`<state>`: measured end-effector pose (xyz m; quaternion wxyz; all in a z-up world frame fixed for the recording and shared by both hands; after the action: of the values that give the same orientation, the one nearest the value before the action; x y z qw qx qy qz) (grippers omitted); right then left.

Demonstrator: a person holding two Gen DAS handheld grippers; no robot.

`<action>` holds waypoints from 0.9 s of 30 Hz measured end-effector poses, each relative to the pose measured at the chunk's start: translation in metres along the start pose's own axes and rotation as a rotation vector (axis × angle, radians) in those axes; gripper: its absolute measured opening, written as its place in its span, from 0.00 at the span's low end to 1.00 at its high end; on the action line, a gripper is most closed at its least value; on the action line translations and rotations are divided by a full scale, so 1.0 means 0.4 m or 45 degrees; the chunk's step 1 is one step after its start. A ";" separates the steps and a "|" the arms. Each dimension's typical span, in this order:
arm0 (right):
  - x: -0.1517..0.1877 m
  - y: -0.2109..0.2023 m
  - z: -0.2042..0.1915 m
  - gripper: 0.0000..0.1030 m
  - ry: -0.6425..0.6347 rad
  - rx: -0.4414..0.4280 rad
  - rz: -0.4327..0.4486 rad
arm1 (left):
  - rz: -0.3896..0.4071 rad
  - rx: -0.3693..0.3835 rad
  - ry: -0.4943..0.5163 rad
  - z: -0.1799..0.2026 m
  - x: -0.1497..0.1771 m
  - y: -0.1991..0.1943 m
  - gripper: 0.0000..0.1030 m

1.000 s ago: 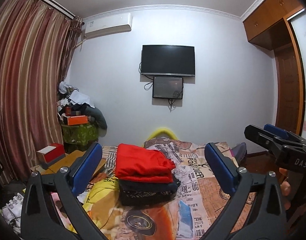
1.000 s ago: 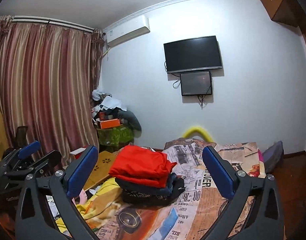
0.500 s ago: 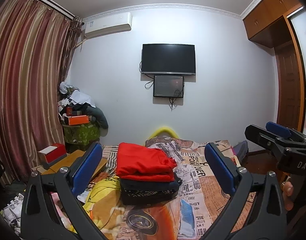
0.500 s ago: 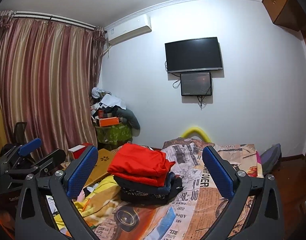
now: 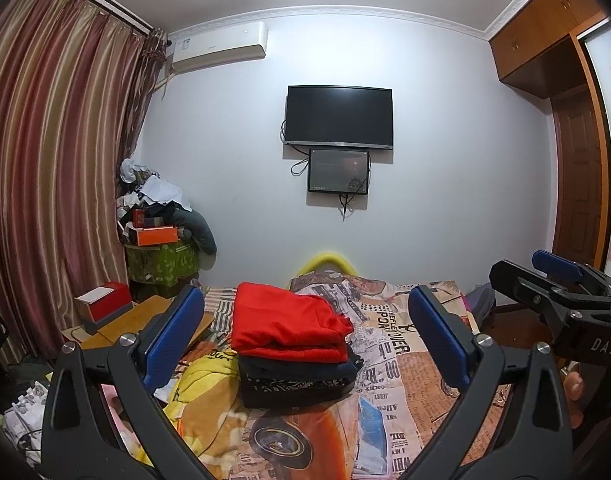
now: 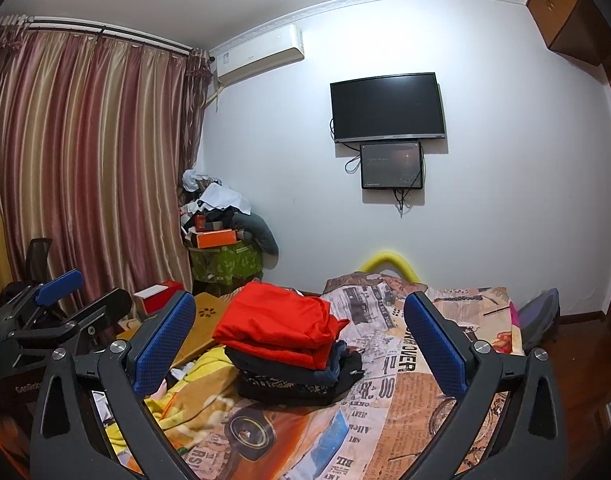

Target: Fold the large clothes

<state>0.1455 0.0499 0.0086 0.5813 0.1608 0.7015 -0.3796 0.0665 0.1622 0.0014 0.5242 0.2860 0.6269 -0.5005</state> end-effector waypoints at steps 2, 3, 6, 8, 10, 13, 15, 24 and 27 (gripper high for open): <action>0.000 -0.001 0.001 1.00 0.001 0.000 0.001 | -0.006 0.006 -0.001 0.000 -0.001 0.002 1.00; 0.001 0.001 0.000 1.00 0.001 -0.001 -0.001 | -0.008 0.009 -0.001 -0.001 0.000 0.003 1.00; 0.002 0.002 0.000 1.00 0.001 -0.002 -0.006 | -0.008 0.004 0.003 0.001 0.000 0.004 1.00; 0.002 0.003 0.001 1.00 -0.001 0.000 -0.009 | -0.009 0.004 0.007 0.003 0.002 0.006 1.00; 0.001 0.003 0.002 1.00 -0.002 0.002 -0.010 | -0.012 0.010 0.009 0.004 0.003 0.009 1.00; 0.001 0.003 0.003 1.00 -0.001 0.004 -0.011 | -0.014 0.016 0.008 0.002 0.004 0.013 1.00; -0.002 0.003 0.005 1.00 0.002 0.004 -0.010 | -0.016 0.019 0.005 0.001 0.003 0.014 1.00; 0.002 0.007 0.011 1.00 0.007 0.009 -0.015 | -0.033 0.056 -0.006 -0.005 0.006 0.023 1.00; 0.005 0.010 0.011 1.00 0.006 0.018 -0.016 | -0.033 0.050 0.000 -0.005 0.007 0.026 1.00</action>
<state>0.1507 0.0488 0.0052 0.5761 0.1614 0.7011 -0.3880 0.0740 0.1670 -0.0048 0.5120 0.2881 0.6204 -0.5195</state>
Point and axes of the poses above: each gripper's, at about its wrist camera, not at the fingertips, and y roughly the way its jaws point, z to its right, x to its underside, the point moved 9 cm from there along y, roughly the way its jaws point, and after that the axes turned 14 degrees about -z, right-handed, at the moved point
